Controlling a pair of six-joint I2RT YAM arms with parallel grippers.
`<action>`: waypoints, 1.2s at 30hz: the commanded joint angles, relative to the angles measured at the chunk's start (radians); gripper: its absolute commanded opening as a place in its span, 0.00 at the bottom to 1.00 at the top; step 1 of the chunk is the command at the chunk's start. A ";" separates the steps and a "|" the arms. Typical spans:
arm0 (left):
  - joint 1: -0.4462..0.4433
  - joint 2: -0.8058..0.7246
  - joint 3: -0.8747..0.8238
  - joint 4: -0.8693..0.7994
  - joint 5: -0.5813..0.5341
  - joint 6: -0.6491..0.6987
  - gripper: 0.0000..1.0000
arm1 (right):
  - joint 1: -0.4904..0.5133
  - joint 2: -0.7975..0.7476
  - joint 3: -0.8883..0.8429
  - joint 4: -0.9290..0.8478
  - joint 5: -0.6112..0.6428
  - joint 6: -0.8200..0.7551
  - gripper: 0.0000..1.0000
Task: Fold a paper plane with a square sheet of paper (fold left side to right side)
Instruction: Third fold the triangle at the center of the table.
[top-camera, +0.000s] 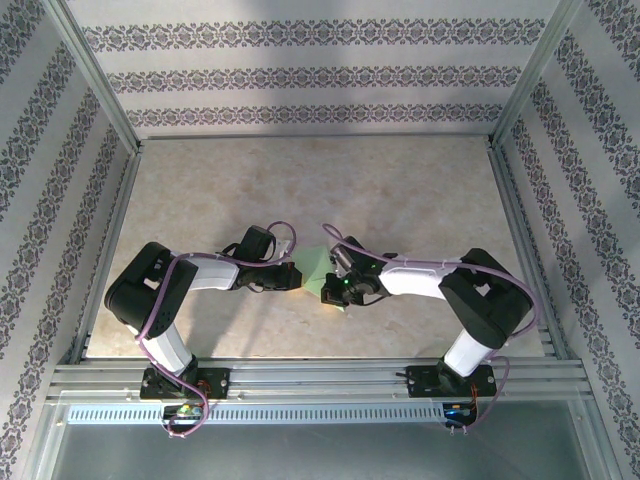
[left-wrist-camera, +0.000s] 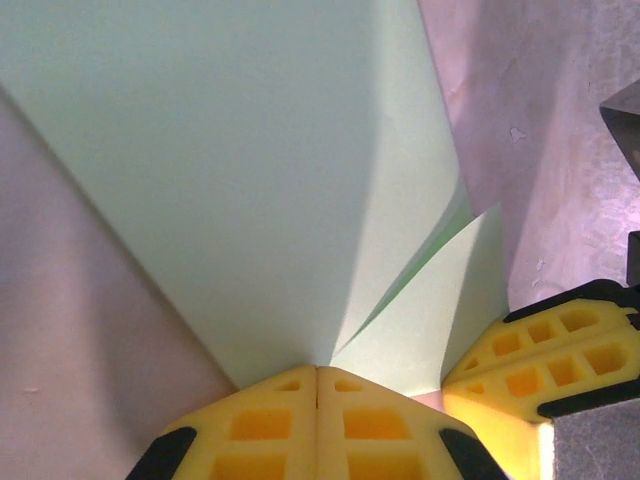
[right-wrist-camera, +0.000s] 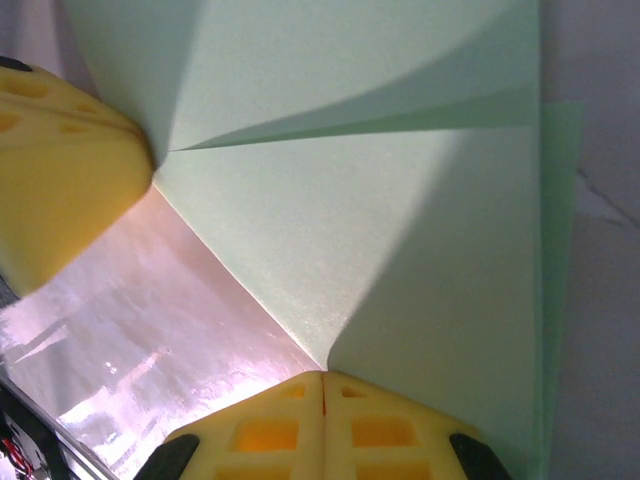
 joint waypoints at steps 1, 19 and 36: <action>-0.007 0.060 -0.001 -0.065 -0.132 0.051 0.00 | -0.018 -0.024 -0.070 -0.146 0.053 0.009 0.00; -0.022 -0.118 0.047 -0.112 -0.051 0.034 0.00 | -0.046 -0.059 -0.096 -0.114 0.028 -0.006 0.00; -0.187 0.050 0.211 -0.178 -0.068 0.057 0.00 | -0.041 -0.045 -0.087 -0.096 0.038 0.000 0.00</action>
